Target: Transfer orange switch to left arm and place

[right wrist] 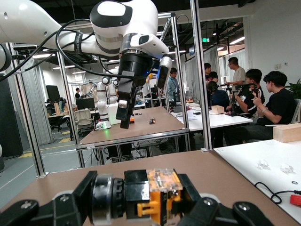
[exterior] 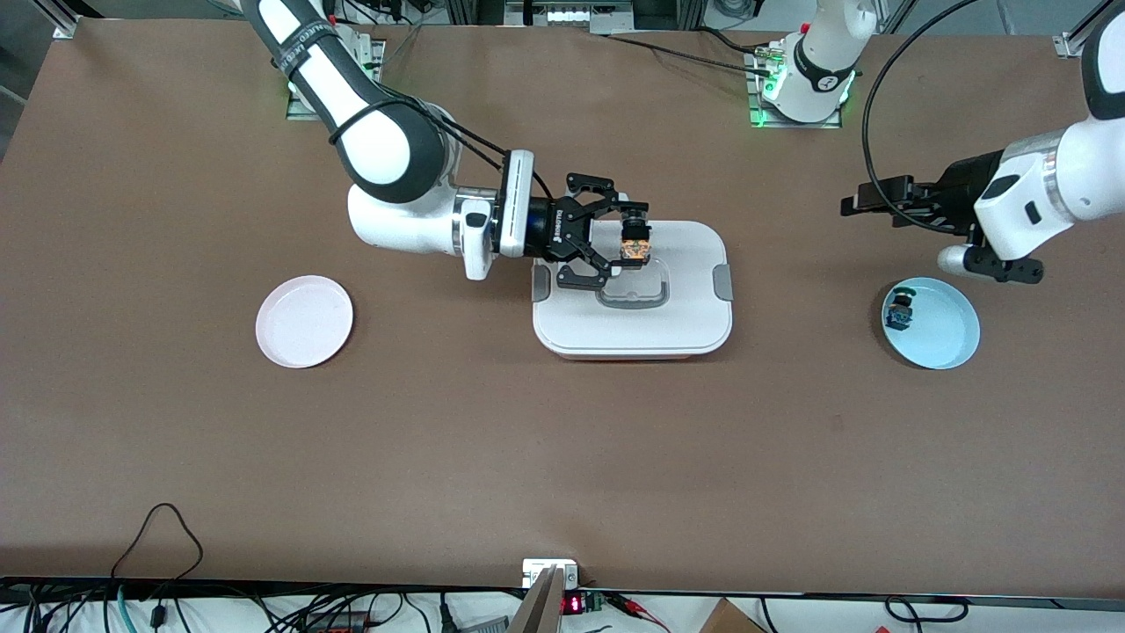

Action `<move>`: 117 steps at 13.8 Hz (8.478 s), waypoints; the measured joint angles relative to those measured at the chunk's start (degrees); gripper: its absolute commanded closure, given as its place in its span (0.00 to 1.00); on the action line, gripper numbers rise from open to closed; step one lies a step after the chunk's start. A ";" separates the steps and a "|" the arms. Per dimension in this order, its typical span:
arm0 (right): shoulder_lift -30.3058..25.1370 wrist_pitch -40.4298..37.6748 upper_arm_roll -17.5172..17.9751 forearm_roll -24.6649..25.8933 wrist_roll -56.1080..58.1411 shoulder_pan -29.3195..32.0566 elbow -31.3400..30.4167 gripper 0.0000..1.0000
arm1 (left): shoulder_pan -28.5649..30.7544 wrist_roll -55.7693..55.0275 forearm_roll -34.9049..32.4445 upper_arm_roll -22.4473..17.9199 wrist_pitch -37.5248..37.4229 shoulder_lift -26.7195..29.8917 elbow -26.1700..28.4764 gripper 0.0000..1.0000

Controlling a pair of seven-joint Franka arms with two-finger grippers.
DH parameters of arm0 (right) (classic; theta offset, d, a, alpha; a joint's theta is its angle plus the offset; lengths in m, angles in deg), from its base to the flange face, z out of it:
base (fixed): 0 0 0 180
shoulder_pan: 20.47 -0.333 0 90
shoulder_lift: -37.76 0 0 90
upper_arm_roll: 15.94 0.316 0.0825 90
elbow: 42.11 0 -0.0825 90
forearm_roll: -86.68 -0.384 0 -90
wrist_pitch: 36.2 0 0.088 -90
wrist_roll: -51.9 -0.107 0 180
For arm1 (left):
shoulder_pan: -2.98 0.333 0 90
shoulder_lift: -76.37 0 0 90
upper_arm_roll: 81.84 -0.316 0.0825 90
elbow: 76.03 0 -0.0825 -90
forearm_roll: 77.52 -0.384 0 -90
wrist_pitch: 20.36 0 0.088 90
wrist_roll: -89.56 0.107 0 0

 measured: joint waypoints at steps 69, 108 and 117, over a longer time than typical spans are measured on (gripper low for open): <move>-22.95 -50.38 -2.51 80.92 -54.88 38.89 3.41 0.00 | 11.09 71.70 -47.17 12.82 16.37 -10.14 5.44 0.95; -25.63 -43.83 -13.45 107.05 -101.98 23.53 4.86 0.00 | 31.61 74.45 -38.57 15.95 14.40 -17.52 4.56 0.00; -25.96 -41.61 -19.58 107.04 -108.43 18.33 1.17 0.00 | 29.71 20.32 -38.05 33.70 -7.48 -12.03 -10.89 0.00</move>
